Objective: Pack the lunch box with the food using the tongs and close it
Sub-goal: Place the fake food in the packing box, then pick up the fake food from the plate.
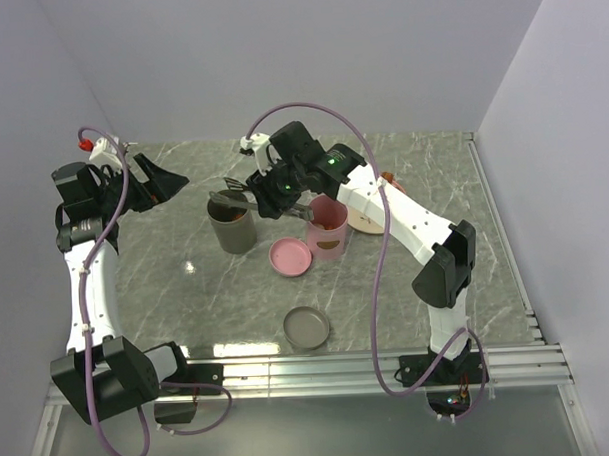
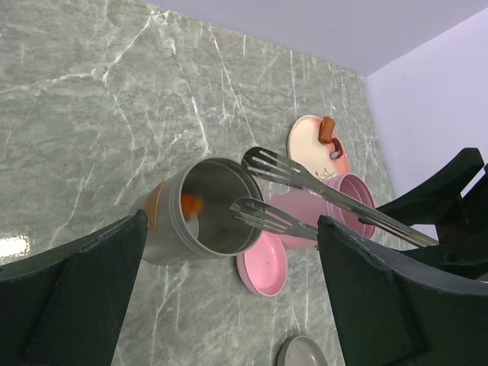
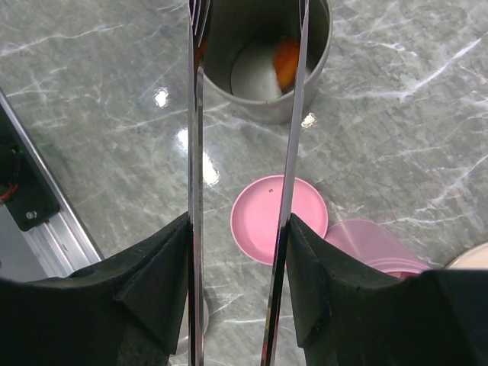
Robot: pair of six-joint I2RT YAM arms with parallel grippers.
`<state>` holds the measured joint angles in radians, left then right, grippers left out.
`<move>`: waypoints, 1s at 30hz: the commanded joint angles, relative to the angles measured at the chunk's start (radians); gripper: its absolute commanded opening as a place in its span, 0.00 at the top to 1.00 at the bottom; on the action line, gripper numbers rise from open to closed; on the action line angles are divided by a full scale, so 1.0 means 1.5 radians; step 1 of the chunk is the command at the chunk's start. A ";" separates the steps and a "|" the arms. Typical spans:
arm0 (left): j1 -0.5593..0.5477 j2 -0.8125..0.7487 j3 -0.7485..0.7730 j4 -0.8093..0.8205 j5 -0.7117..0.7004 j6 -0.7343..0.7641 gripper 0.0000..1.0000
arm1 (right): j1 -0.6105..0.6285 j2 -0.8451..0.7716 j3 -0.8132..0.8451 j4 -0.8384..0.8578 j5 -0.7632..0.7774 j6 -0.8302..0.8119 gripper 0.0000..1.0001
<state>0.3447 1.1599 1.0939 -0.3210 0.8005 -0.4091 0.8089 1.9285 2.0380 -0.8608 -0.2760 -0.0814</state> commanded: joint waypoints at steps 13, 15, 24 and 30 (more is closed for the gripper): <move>0.001 -0.031 0.046 -0.029 -0.005 0.021 0.00 | -0.167 -0.170 -0.067 0.011 0.023 0.023 0.46; 0.002 -0.031 0.045 -0.026 -0.001 0.015 0.01 | -0.234 -0.195 -0.101 0.007 0.009 0.030 0.47; 0.002 -0.027 0.033 -0.009 0.006 0.008 0.01 | -0.474 -0.233 -0.238 0.006 0.006 0.025 0.50; 0.002 -0.028 0.029 -0.022 0.006 0.030 0.01 | -0.536 -0.182 -0.269 -0.004 -0.010 0.010 0.52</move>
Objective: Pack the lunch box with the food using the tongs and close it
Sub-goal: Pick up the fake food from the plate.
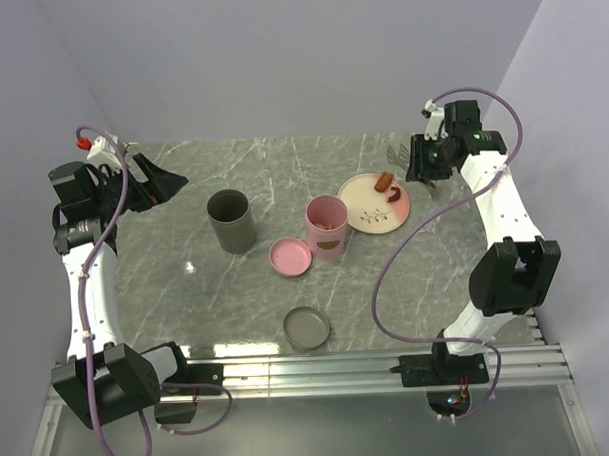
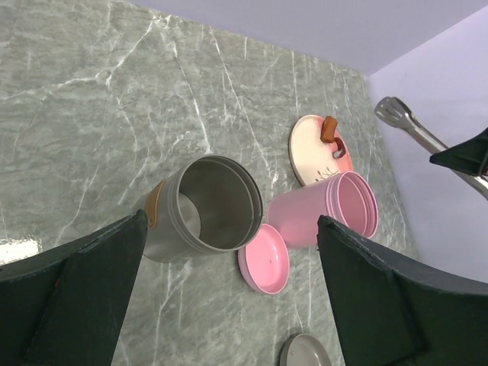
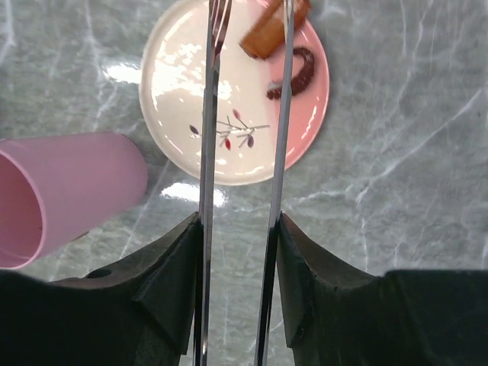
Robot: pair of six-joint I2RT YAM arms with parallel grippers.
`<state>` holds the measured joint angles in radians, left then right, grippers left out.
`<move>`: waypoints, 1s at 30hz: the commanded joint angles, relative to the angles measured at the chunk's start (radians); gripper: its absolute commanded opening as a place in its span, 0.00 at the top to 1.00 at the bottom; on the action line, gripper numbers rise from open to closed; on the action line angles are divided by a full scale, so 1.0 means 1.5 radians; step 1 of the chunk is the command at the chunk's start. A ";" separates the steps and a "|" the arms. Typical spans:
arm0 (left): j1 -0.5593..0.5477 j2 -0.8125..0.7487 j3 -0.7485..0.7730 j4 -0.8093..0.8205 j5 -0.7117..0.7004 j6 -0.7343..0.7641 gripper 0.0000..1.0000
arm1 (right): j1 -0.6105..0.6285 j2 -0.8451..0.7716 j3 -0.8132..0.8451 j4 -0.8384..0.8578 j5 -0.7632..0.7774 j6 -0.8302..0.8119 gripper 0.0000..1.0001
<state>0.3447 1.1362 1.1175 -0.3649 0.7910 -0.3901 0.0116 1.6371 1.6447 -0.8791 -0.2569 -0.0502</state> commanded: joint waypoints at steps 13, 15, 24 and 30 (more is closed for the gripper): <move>0.002 -0.001 0.026 -0.020 0.010 0.045 0.01 | -0.027 0.123 0.013 0.015 -0.013 0.000 0.53; 0.003 -0.002 0.020 -0.020 0.009 0.046 0.01 | -0.027 0.138 0.021 0.012 -0.008 -0.001 0.53; 0.002 0.006 0.024 -0.026 0.003 0.050 0.01 | -0.027 0.176 0.039 0.013 -0.026 0.003 0.53; 0.002 0.011 0.019 -0.025 0.001 0.049 0.01 | -0.027 0.193 0.055 0.010 -0.061 0.012 0.53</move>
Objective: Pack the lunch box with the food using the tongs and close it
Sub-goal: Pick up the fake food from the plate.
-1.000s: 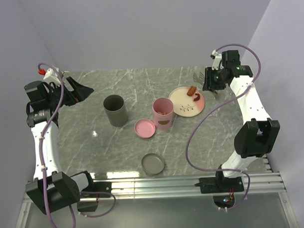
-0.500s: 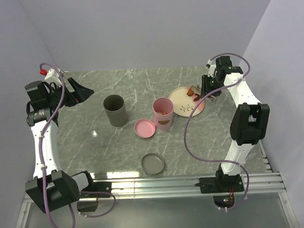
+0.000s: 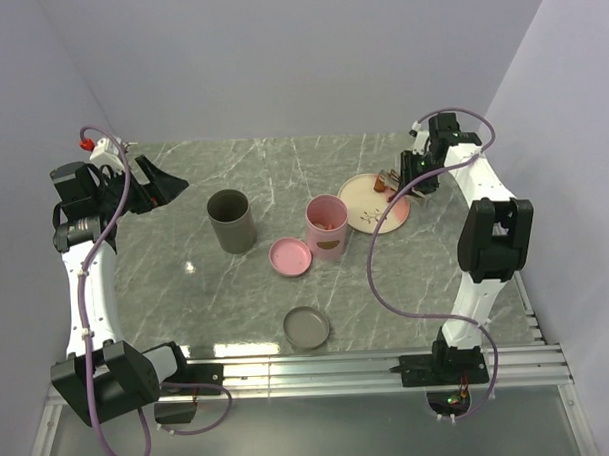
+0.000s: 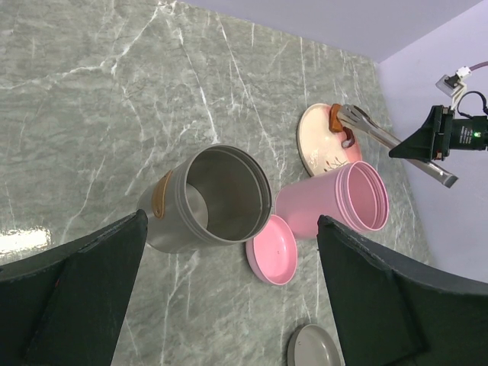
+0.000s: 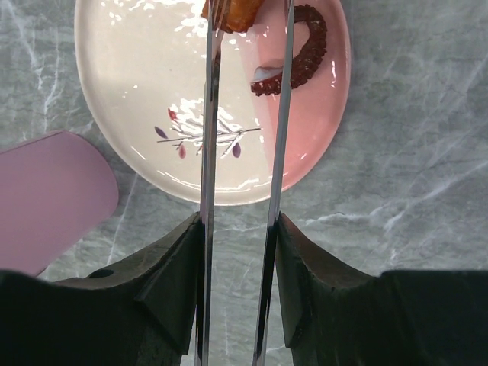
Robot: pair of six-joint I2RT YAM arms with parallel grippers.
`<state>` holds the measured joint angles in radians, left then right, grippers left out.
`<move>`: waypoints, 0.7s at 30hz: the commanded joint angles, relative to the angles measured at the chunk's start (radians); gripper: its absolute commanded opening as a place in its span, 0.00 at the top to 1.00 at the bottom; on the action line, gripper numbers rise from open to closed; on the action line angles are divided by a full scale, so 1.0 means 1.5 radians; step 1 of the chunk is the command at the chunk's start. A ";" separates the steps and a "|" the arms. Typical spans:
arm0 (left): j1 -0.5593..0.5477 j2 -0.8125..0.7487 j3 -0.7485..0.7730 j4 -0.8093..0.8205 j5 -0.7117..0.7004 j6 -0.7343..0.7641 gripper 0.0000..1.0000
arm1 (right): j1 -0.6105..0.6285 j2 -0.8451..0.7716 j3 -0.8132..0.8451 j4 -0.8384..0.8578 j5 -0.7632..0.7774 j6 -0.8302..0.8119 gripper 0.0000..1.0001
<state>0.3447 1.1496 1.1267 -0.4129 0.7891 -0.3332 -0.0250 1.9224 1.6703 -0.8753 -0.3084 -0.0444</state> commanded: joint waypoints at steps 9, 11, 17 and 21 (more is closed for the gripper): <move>0.003 -0.001 0.008 0.008 0.009 0.017 0.01 | -0.001 0.040 0.075 -0.002 -0.082 0.016 0.52; 0.003 -0.002 0.005 0.008 0.009 0.017 0.01 | 0.000 0.047 0.078 -0.004 -0.087 0.015 0.51; 0.002 -0.003 0.000 0.010 0.011 0.015 0.01 | 0.013 0.045 0.069 0.000 -0.093 0.011 0.50; 0.003 -0.004 0.001 0.011 0.012 0.014 0.01 | 0.014 0.040 0.073 0.002 -0.093 0.009 0.51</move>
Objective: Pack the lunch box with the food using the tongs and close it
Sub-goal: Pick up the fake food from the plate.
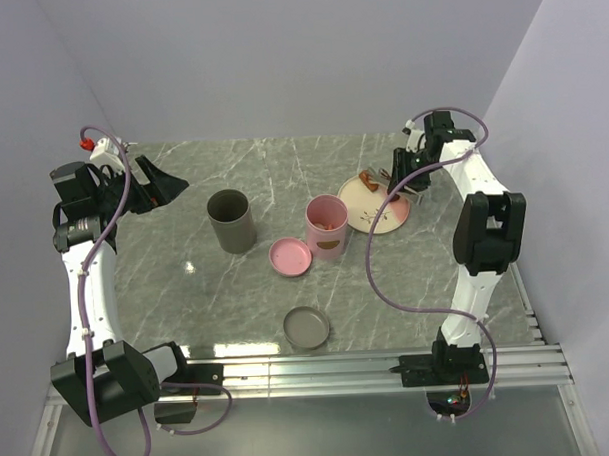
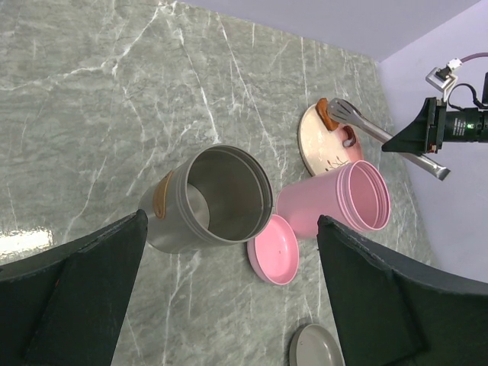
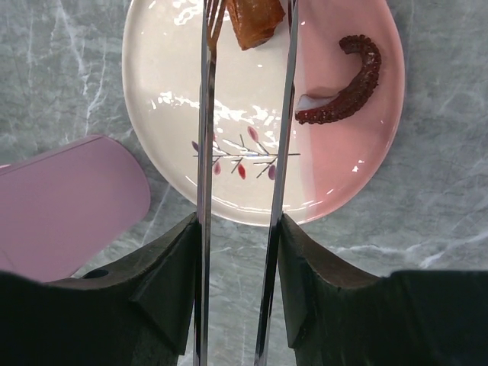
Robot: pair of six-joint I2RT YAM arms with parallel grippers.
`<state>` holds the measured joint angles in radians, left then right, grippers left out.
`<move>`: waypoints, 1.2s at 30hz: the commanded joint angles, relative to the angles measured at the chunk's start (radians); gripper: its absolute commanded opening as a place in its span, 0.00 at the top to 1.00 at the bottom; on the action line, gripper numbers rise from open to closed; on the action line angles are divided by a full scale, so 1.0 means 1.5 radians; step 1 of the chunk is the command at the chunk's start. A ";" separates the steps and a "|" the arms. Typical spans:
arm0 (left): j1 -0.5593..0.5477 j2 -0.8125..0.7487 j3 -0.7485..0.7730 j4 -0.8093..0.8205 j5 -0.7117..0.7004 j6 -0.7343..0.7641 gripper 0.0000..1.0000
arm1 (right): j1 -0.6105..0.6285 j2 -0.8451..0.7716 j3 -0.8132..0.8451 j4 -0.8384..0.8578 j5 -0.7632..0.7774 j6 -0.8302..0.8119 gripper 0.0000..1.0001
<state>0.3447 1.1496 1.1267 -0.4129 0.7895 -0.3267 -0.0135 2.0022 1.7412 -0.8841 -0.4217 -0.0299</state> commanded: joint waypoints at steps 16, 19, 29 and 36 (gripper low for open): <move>0.002 -0.008 0.004 0.008 0.015 -0.003 0.01 | 0.006 -0.040 0.056 -0.027 -0.031 -0.087 0.51; 0.002 -0.011 -0.002 0.017 0.021 -0.012 0.01 | 0.006 -0.041 0.052 -0.030 -0.034 -0.101 0.51; 0.002 -0.008 0.009 0.026 0.025 -0.032 0.00 | 0.006 -0.011 0.097 -0.058 0.002 -0.146 0.47; 0.002 -0.007 0.004 0.035 0.028 -0.051 0.01 | 0.037 0.005 0.094 -0.064 0.024 -0.174 0.47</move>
<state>0.3447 1.1496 1.1267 -0.4061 0.8013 -0.3756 0.0193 1.9957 1.8458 -0.9661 -0.4057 -0.2543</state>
